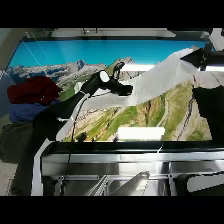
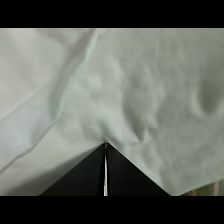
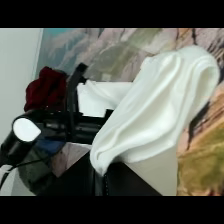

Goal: Fold the shirts.

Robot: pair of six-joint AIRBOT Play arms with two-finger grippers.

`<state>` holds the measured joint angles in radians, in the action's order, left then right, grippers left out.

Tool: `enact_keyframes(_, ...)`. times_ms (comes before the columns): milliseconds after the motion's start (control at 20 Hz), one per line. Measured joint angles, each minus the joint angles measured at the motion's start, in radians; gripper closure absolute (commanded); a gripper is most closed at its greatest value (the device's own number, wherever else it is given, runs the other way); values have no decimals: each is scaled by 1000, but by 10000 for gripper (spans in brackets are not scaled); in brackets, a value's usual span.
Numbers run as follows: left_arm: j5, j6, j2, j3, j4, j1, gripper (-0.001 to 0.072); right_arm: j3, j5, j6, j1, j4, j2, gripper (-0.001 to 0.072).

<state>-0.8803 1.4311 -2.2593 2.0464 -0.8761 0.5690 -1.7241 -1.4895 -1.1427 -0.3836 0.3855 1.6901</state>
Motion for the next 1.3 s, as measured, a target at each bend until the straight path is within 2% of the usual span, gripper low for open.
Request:
enact_keyframes(200, 62, 54, -27, -1, 72, 31, 706, -1, -11, -39, 85, -2, -28, 695)
enact_keyframes(350, 8, 65, 3, -3, 155, 8, 706, -1, -14, -64, 153, -3, -34, 695)
enact_keyframes(500, -134, 54, 99, -3, 232, -59, 706, -1, 12, -89, 232, -2, -36, 695)
enact_keyframes(700, -407, 37, 305, -3, 290, -238, 706, -2, 117, -108, 381, 13, -21, 695)
enact_keyframes(900, -617, 27, 525, -3, 311, -473, 706, -2, 316, -115, 595, 17, 54, 694)
enact_keyframes(1050, -660, -10, 654, -9, 317, -636, 706, -2, 520, -115, 758, 15, 161, 667)
enact_keyframes(1100, -661, -26, 693, -23, 319, -685, 706, -2, 586, -114, 803, 3, 201, 490)
enact_keyframes(1150, -660, -42, 726, -42, 320, -724, 705, -1, 654, -94, 843, -33, 239, 215)
enact_keyframes(1200, -651, -60, 758, -69, 320, -761, 706, -1, 724, -56, 879, -93, 276, 69)
enact_keyframes(1300, -637, -91, 810, -134, 320, -813, 706, -1, 809, 63, 926, -249, 332, 79)
